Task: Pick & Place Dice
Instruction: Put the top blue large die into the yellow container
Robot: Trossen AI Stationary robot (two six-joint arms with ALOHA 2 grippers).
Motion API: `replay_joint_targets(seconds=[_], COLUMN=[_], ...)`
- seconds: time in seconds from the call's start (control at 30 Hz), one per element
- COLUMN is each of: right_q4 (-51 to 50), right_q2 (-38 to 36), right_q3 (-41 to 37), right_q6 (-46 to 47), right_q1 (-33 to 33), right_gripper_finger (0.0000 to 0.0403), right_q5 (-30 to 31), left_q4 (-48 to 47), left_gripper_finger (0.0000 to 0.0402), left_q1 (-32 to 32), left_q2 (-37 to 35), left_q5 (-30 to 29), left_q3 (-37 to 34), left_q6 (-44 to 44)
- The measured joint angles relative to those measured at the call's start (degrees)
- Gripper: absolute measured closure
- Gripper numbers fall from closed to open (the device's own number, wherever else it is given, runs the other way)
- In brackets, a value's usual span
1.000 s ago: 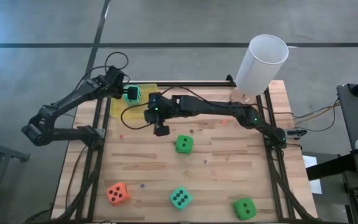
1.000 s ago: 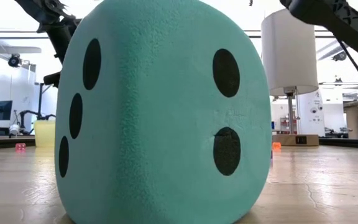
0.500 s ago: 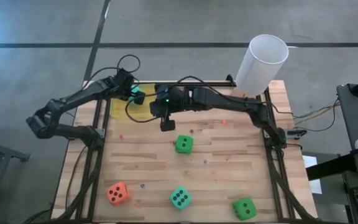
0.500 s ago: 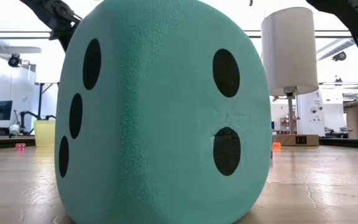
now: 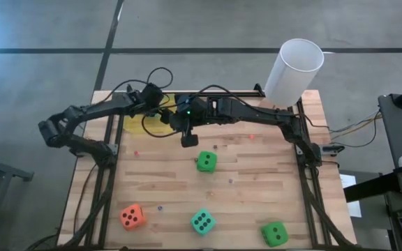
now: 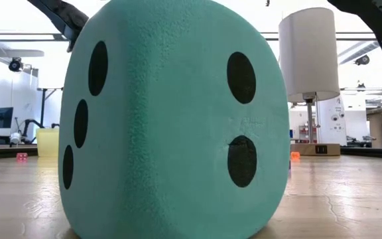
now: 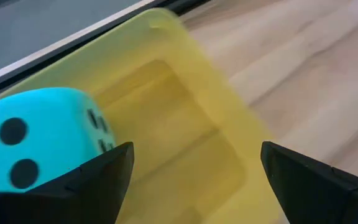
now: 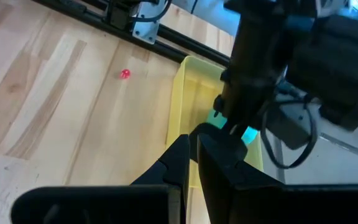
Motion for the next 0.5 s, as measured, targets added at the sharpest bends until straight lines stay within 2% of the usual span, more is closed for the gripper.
replay_joint_targets(seconds=[0.3,0.5], right_q4=[-1.1,-1.2], right_q2=[0.0,0.0], right_q3=[0.0,0.0], right_q6=[0.2,0.2], right_q1=[0.8,1.2], right_gripper_finger=[0.0374,0.0374], right_q5=[0.1,0.0], left_q4=[1.1,1.2], left_gripper_finger=[0.0055,0.0054], left_q1=[0.1,0.1], left_q2=[6.2,7.8], left_q5=[-8.3,-14.4], left_q3=[0.0,0.0], left_q6=[-0.3,-2.8])
